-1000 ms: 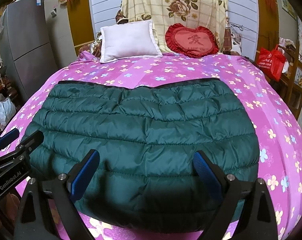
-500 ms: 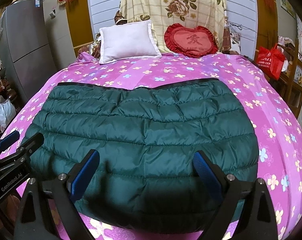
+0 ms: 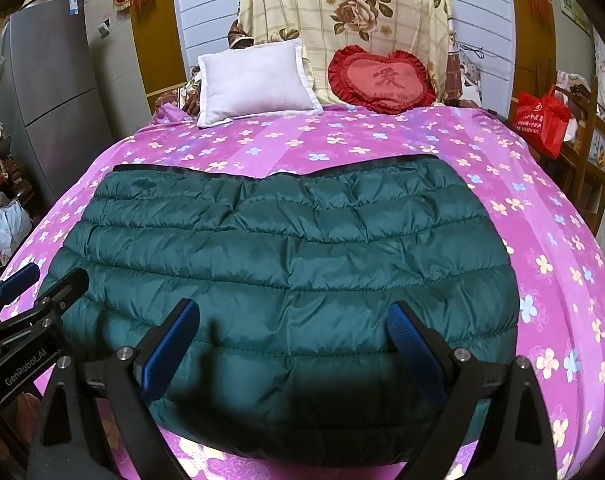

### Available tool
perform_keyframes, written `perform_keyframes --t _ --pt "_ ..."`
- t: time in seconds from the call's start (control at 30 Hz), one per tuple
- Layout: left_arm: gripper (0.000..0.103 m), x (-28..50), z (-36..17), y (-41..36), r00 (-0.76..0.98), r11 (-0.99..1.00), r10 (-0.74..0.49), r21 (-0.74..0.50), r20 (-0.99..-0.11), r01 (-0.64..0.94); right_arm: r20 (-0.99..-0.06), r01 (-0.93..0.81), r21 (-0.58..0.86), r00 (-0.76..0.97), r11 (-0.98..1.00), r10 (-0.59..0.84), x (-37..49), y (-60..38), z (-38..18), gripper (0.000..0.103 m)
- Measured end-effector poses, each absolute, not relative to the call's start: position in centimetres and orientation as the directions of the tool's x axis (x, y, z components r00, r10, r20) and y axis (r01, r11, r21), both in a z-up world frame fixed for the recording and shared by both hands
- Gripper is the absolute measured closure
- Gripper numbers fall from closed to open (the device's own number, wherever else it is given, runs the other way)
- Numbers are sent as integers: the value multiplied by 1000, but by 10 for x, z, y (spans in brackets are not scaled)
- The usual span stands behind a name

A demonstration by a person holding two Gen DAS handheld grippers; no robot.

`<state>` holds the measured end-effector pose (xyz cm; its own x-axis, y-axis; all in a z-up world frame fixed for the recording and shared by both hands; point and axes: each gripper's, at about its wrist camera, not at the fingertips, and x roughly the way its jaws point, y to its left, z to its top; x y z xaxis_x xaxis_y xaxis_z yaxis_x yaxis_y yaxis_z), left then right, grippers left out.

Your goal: Fold large clothes

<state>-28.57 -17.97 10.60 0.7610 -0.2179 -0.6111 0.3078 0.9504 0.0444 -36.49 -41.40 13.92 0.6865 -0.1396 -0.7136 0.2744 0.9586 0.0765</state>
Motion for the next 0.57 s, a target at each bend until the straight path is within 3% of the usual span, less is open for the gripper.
perform_keyframes --t 0.57 --pt "40 -278 106 -177 744 942 -246 27 -621 335 -716 275 83 685 958 -134 -365 -417 138 6"
